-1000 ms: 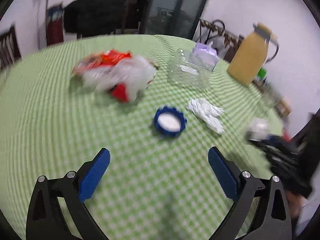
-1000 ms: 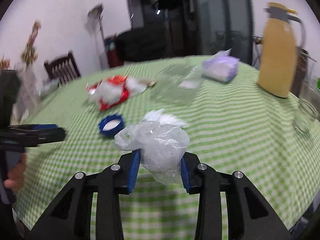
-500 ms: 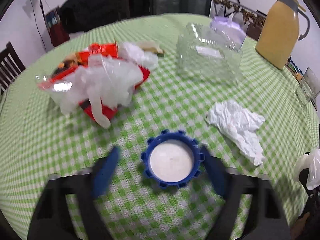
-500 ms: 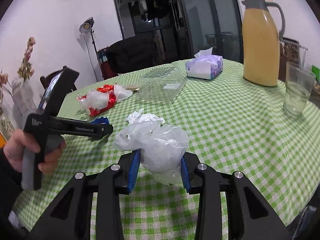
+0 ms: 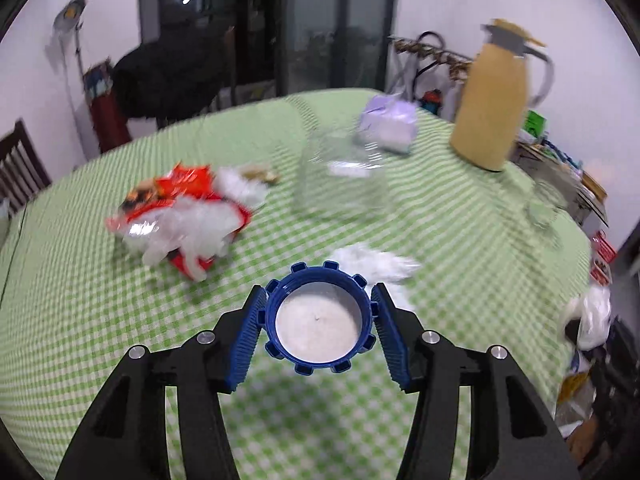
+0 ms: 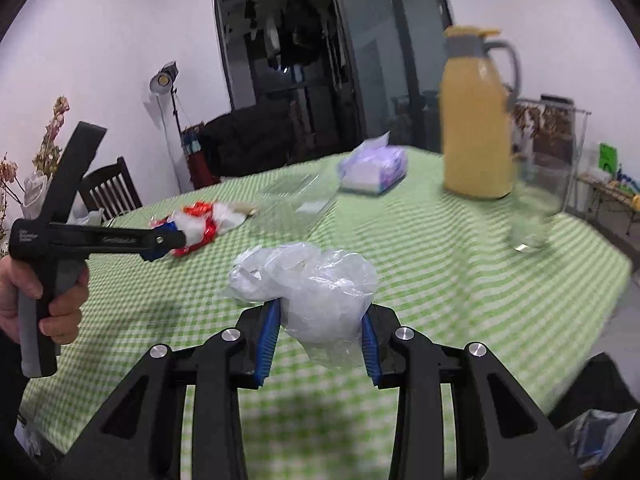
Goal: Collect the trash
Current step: 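Grasp the blue bottle cap with the left gripper while the right gripper holds the plastic bag, then carry the cap and plastic bag to the trash bag and open both grippers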
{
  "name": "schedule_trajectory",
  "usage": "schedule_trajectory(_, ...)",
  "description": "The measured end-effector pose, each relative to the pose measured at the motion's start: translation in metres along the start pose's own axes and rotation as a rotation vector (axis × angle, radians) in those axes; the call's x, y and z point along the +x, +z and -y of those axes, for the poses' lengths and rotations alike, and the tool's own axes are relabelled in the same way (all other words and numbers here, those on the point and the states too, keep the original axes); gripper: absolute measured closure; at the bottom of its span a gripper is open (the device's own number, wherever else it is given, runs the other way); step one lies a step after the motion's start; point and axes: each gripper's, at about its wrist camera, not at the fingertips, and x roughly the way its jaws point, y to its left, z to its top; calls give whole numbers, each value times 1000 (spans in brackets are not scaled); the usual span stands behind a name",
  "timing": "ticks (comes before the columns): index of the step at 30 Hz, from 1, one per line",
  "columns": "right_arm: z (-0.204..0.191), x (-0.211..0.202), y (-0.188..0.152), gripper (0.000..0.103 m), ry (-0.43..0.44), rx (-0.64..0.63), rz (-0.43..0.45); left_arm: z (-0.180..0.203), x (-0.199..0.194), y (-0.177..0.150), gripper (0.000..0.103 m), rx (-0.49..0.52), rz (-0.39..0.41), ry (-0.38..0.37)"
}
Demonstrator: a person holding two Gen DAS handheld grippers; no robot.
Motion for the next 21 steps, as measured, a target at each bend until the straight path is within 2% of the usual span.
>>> schedule_trajectory(7,92,-102,-7,68,-256,28,78,96,-30,-11,51,145,44,-156)
schedule_trajectory(12,156,-168,-33,68,-423,76,62,163,-31,-22,51,262,62,-184)
schedule_trajectory(15,196,-204,-60,68,-522,129,3,197,-32,-30,51,298,36,-245)
schedule_trajectory(19,230,-224,-101,68,-597,167,-129,239,-35,-43,51,362,19,-312)
schedule_trajectory(21,247,-227,-123,68,-593,207,-205,258,-34,-48,51,390,5,-342)
